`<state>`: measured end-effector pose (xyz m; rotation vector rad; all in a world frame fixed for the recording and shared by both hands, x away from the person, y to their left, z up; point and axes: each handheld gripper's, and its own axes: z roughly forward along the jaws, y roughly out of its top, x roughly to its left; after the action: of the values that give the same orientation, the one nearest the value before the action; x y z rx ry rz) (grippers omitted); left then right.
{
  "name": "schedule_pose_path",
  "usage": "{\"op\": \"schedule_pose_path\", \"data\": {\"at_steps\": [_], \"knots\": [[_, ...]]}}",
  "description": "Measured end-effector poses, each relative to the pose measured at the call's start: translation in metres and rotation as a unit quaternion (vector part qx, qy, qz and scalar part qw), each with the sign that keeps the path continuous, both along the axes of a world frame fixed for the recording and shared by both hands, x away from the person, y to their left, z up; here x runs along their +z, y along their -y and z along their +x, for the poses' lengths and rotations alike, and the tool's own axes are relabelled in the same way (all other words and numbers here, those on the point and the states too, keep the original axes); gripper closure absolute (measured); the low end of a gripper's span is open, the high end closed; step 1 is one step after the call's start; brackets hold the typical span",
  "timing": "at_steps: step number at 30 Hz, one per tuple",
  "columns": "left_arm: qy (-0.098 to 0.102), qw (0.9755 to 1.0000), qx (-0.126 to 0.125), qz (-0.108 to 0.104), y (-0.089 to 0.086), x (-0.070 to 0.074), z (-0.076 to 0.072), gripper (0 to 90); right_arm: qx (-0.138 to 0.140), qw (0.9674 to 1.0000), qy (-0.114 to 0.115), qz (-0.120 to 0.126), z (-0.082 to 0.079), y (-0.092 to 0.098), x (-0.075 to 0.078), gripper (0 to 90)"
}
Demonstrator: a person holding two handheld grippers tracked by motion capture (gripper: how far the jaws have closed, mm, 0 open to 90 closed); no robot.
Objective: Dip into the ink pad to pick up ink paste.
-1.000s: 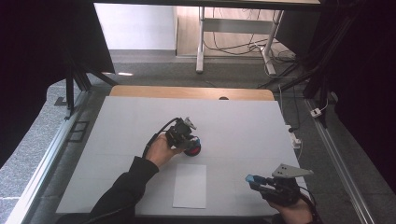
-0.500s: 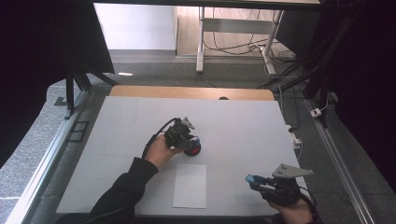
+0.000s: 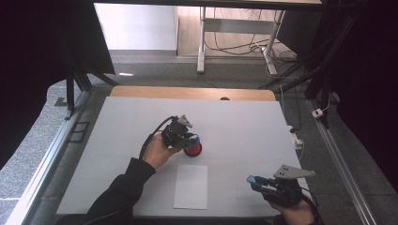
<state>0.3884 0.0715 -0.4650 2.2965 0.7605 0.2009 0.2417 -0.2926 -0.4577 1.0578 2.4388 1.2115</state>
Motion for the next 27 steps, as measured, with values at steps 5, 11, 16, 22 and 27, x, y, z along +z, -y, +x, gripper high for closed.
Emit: {"op": "schedule_pose_path", "data": {"at_steps": [5, 11, 16, 22, 27], "knots": [[-0.007, 0.9998, -0.002, -0.017, -0.008, 0.002, -0.003, 69.9, 0.000, 1.0000, 0.001, 0.000, 0.000, 0.000, 0.000, 68.5], [-0.004, 0.9996, -0.012, -0.025, -0.012, 0.007, -0.010, 69.8, 0.000, 1.0000, 0.002, 0.002, 0.000, 0.000, 0.000, 68.4], [0.002, 0.9993, -0.022, -0.030, -0.013, 0.013, -0.018, 69.8, 0.000, 1.0000, 0.001, 0.002, 0.000, 0.000, 0.000, 68.5], [0.009, 0.9986, -0.035, -0.039, -0.014, 0.020, -0.026, 69.8, 0.000, 1.0000, 0.001, 0.003, 0.000, 0.000, 0.000, 68.5], [0.012, 0.9982, -0.043, -0.041, -0.015, 0.024, -0.032, 69.8, 0.001, 1.0000, 0.002, 0.004, -0.001, 0.000, 0.000, 68.5]]}}
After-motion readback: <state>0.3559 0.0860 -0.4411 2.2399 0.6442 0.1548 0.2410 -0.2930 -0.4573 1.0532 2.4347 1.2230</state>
